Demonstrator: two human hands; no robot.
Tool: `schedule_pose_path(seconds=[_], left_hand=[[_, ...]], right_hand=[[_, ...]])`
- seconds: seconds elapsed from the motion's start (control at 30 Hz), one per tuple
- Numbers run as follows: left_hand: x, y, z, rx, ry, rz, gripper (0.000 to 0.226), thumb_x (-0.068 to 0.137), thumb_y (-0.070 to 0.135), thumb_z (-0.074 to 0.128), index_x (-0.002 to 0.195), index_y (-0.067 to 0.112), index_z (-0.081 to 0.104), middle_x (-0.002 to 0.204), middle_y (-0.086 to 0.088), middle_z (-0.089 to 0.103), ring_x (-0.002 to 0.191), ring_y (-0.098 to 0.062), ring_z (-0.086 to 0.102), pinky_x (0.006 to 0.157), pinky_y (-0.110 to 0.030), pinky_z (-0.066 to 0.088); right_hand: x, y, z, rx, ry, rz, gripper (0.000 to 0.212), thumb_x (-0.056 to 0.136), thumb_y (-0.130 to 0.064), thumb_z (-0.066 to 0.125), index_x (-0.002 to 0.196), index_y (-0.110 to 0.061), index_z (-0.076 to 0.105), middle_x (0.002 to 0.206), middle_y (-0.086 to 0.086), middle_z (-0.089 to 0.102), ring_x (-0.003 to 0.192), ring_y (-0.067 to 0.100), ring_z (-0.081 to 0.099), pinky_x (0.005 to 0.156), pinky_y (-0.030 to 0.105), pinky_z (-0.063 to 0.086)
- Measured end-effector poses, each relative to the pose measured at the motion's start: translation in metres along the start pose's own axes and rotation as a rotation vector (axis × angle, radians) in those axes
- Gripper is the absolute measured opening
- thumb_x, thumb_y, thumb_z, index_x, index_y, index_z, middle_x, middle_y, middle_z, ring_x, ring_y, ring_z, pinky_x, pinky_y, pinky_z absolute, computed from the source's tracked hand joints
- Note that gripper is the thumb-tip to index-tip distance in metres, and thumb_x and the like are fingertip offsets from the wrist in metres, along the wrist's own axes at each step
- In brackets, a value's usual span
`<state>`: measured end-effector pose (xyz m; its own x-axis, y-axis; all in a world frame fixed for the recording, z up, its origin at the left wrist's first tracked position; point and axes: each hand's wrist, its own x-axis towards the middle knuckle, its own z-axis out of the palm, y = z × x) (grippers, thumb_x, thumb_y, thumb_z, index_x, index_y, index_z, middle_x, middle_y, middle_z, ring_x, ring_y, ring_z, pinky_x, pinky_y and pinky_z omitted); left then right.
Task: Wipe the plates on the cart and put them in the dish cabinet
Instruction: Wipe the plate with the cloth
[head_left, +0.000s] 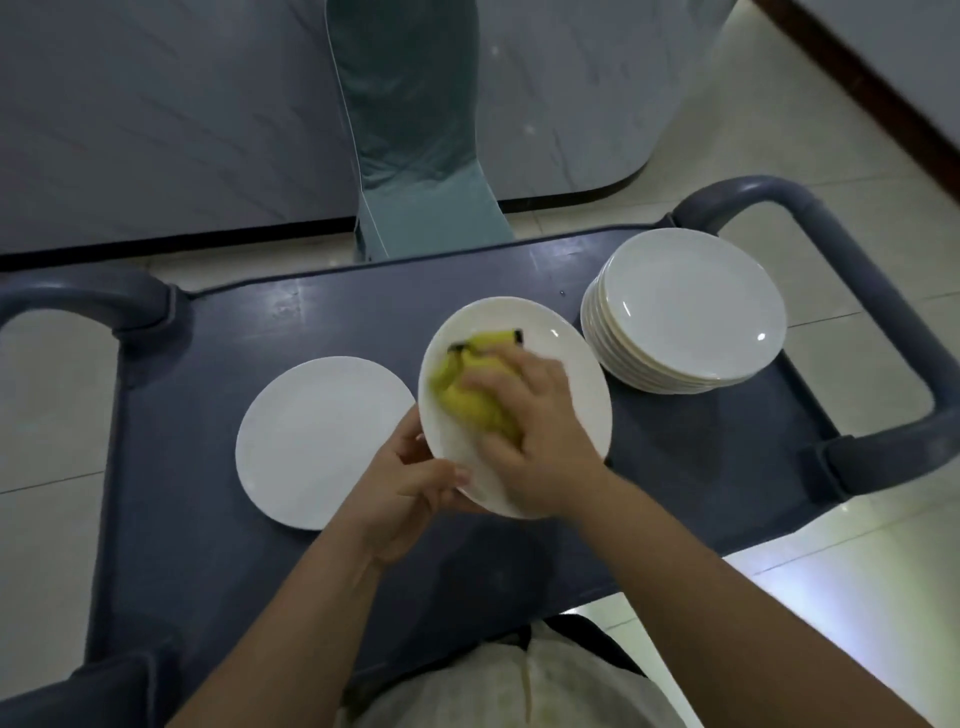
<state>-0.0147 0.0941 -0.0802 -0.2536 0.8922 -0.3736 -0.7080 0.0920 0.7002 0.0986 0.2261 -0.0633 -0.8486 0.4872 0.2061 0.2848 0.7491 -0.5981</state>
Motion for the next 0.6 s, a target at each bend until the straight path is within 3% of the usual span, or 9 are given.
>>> schedule_pose_path(seconds=[0.07, 0.13, 0.23, 0.3, 0.37, 0.5, 0.6], left_hand=[[0.001, 0.003, -0.008, -0.039, 0.033, 0.009, 0.064, 0.063, -0.01, 0.061, 0.118, 0.024, 0.063, 0.114, -0.012, 0.068, 0.098, -0.034, 0.066, 0.065, -0.048, 0.057], [0.001, 0.002, -0.014, -0.06, 0.05, 0.002, 0.068, 0.056, -0.01, 0.066, 0.114, 0.026, 0.066, 0.114, -0.009, 0.069, 0.098, -0.032, 0.067, 0.064, -0.048, 0.057], [0.0, -0.002, -0.006, 0.003, -0.002, -0.045, 0.073, 0.051, -0.002, 0.072, 0.117, 0.028, 0.066, 0.118, -0.01, 0.067, 0.102, -0.032, 0.067, 0.067, -0.049, 0.057], [0.002, -0.001, 0.004, 0.052, -0.031, -0.061, 0.074, 0.052, -0.003, 0.072, 0.12, 0.025, 0.064, 0.115, -0.011, 0.067, 0.098, -0.032, 0.067, 0.065, -0.044, 0.057], [0.004, 0.005, 0.008, 0.059, -0.039, -0.038, 0.074, 0.053, 0.0, 0.073, 0.122, 0.024, 0.062, 0.112, -0.012, 0.066, 0.098, -0.033, 0.066, 0.066, -0.045, 0.057], [0.004, 0.02, -0.005, 0.001, -0.013, 0.05, 0.073, 0.054, -0.007, 0.072, 0.121, 0.022, 0.063, 0.119, -0.015, 0.065, 0.103, -0.039, 0.064, 0.067, -0.054, 0.058], [-0.001, 0.024, -0.015, 0.068, -0.01, 0.055, 0.077, 0.057, -0.017, 0.068, 0.123, 0.024, 0.062, 0.118, -0.011, 0.067, 0.104, -0.036, 0.065, 0.062, -0.047, 0.059]], right_hand=[[-0.046, 0.007, 0.003, -0.035, -0.112, -0.093, 0.047, 0.078, -0.03, 0.055, 0.124, -0.035, 0.051, 0.147, -0.007, 0.037, 0.116, 0.028, 0.039, 0.105, 0.04, 0.033], [-0.073, 0.034, -0.009, -0.089, -0.109, -0.022, 0.046, 0.076, -0.03, 0.053, 0.121, -0.038, 0.052, 0.146, -0.011, 0.038, 0.115, 0.027, 0.039, 0.102, 0.048, 0.036], [-0.039, 0.062, -0.026, -0.158, 0.094, 0.214, 0.04, 0.081, -0.039, 0.051, 0.121, -0.039, 0.053, 0.143, -0.007, 0.041, 0.117, 0.031, 0.041, 0.105, 0.048, 0.032], [0.004, 0.048, -0.026, -0.134, 0.197, 0.298, 0.042, 0.082, -0.035, 0.053, 0.124, -0.036, 0.054, 0.145, -0.004, 0.039, 0.122, 0.031, 0.036, 0.109, 0.044, 0.026], [0.022, 0.016, -0.018, -0.026, 0.165, 0.218, 0.043, 0.084, -0.032, 0.054, 0.126, -0.038, 0.052, 0.148, -0.005, 0.034, 0.125, 0.027, 0.032, 0.111, 0.04, 0.023], [-0.045, 0.01, -0.004, 0.0, -0.102, -0.115, 0.049, 0.078, -0.029, 0.055, 0.126, -0.038, 0.051, 0.148, -0.008, 0.034, 0.122, 0.028, 0.036, 0.109, 0.038, 0.029], [-0.074, 0.06, -0.018, -0.069, -0.03, 0.006, 0.05, 0.075, -0.025, 0.054, 0.123, -0.038, 0.052, 0.146, -0.015, 0.033, 0.121, 0.024, 0.037, 0.106, 0.05, 0.036]])
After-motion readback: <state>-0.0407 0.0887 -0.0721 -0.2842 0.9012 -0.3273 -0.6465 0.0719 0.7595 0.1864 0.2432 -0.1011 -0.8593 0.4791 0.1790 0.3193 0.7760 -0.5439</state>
